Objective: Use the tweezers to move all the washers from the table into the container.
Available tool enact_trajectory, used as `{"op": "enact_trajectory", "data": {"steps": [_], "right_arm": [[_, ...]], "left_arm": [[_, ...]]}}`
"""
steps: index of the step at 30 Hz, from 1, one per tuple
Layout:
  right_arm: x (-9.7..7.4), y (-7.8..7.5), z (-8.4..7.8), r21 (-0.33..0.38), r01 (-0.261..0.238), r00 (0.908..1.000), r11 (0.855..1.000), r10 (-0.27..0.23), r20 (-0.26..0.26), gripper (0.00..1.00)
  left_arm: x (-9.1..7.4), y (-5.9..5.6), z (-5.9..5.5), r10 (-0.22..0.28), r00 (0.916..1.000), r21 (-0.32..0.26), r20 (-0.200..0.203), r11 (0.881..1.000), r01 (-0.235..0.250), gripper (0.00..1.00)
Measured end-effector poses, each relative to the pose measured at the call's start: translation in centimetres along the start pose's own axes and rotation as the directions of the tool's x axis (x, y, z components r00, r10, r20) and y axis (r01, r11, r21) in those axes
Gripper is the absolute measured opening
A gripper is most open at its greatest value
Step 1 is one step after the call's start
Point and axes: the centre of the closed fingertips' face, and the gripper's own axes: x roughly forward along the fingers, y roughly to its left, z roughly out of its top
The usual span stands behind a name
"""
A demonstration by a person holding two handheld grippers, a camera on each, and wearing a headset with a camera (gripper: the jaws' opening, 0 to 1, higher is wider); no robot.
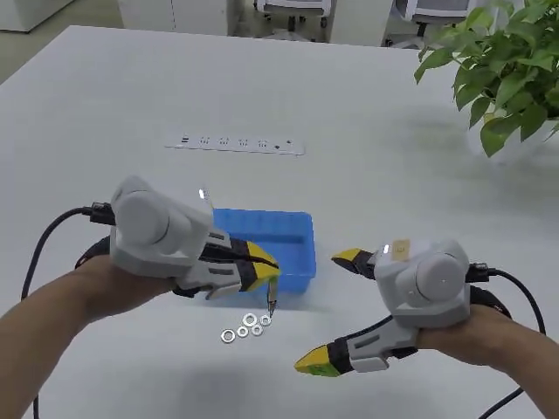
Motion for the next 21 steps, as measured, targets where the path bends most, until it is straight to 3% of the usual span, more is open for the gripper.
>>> {"op": "enact_trajectory", "data": {"steps": [14, 21], "right_arm": [[0.3, 0.4, -0.3, 0.0, -0.01, 0.9999, 1.0, 0.01, -0.009, 0.97], [0.4, 0.5, -0.3, -0.005, -0.017, 0.9998, 1.0, 0.017, -0.012, 0.95]], "left_arm": [[0.4, 0.1, -1.7, -0.01, 0.9995, -0.006, -0.03, 1.0, 0.01, 0.05], [0.5, 0.5, -2.1, 0.005, 0.9999, -0.003, -0.013, 1.0, -0.005, 0.05]]}}
